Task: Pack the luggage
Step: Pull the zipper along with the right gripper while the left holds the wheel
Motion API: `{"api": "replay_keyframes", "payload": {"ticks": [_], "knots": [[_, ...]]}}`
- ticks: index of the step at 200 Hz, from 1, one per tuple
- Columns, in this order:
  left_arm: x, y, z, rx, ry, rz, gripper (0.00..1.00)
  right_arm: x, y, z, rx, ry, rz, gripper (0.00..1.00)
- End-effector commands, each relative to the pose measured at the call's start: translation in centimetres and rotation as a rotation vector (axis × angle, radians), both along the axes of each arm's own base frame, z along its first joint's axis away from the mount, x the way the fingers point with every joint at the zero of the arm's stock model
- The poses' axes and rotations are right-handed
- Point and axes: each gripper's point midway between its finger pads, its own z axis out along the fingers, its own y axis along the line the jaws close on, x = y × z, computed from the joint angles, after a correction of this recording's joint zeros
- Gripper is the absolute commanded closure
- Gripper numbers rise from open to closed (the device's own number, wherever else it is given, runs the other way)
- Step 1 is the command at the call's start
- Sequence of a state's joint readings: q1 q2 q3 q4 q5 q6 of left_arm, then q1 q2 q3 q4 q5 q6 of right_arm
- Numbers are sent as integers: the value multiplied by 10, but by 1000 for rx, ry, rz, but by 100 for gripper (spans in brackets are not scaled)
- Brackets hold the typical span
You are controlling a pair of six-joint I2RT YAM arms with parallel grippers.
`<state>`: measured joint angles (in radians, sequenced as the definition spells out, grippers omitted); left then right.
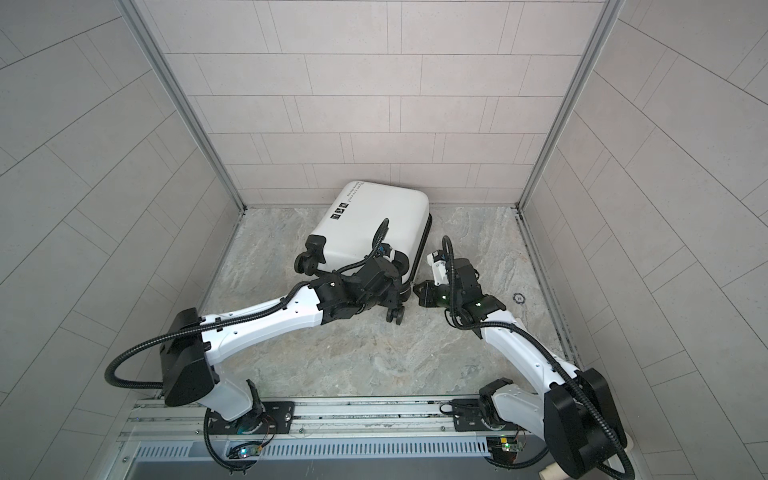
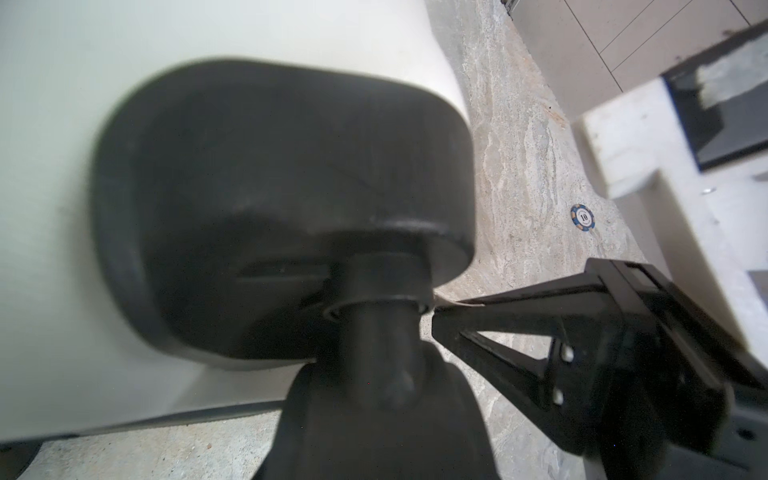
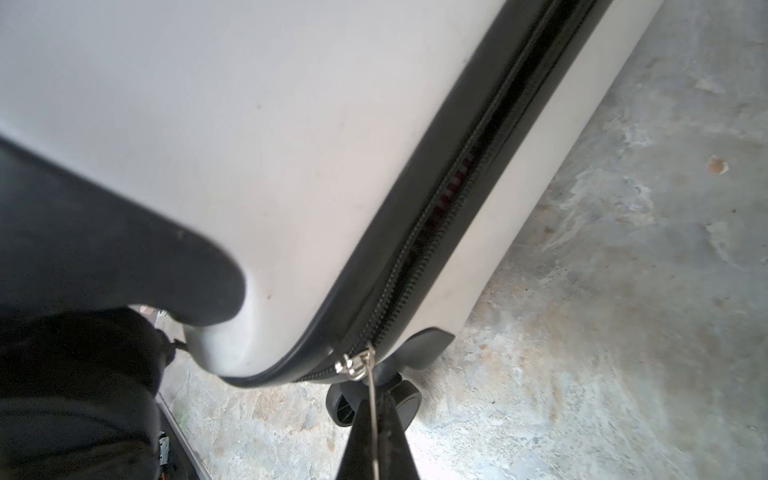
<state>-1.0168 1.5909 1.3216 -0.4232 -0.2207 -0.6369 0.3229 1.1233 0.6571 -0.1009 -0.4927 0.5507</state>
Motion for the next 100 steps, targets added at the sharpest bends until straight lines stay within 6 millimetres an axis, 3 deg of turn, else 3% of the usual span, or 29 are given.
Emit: {"api": "replay_keyframes", "payload": {"ticks": [1,100], "knots": [[8,29,66,-94,-129,99,100,18,-60,-26,-171,47,-251,100],[-7,26,49,-91,-63,33,100,38,-60,-26,-185,52,-262,100]]}}
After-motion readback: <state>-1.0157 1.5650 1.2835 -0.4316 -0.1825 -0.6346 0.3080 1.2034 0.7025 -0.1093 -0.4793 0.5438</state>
